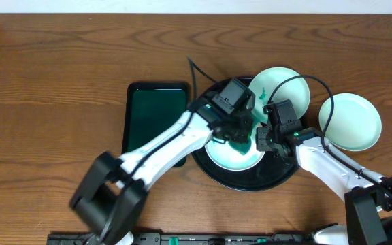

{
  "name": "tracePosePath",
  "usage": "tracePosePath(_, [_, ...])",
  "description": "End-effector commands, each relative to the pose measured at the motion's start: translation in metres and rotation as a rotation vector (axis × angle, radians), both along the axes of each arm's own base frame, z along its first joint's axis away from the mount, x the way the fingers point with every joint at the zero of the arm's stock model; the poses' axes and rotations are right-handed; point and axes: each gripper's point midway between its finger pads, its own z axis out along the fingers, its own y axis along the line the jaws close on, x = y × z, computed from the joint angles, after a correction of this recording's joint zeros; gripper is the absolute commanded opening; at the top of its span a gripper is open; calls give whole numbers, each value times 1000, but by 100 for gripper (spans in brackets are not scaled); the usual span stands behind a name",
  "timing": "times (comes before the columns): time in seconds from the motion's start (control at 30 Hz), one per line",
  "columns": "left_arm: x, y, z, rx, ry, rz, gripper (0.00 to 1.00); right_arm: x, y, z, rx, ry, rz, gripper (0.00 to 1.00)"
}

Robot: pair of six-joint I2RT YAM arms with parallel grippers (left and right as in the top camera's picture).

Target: Clean dirty plates on tray and stack at the side

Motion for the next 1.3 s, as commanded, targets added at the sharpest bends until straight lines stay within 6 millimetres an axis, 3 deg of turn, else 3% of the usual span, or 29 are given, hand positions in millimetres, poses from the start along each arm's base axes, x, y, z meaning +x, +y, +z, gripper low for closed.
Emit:
tracePosePath(0.0, [24,25,12,112,-149,71,7,-2,1,-4,18,16,11,1])
tracePosePath(0.37, [26,49,-56,320,-74,79,7,-2,2,-4,22,14,13,1])
tracePosePath(0.57, [31,60,-78,394,-72,95,7,-2,2,-4,22,13,13,1])
tracePosePath(0.77, [17,34,-96,293,2,-40,7,-2,2,-4,22,13,14,1])
tracePosePath(0.9, [14,31,-109,288,30,-60,7,-2,2,-4,19,12,21,1])
tracePosePath(1.1, [-1,8,-97,154,58,-204,7,-1,2,-4,20,12,20,1])
tracePosePath(1.27, [7,0,-62,96,-25,-210,7,-2,2,-4,20,12,20,1])
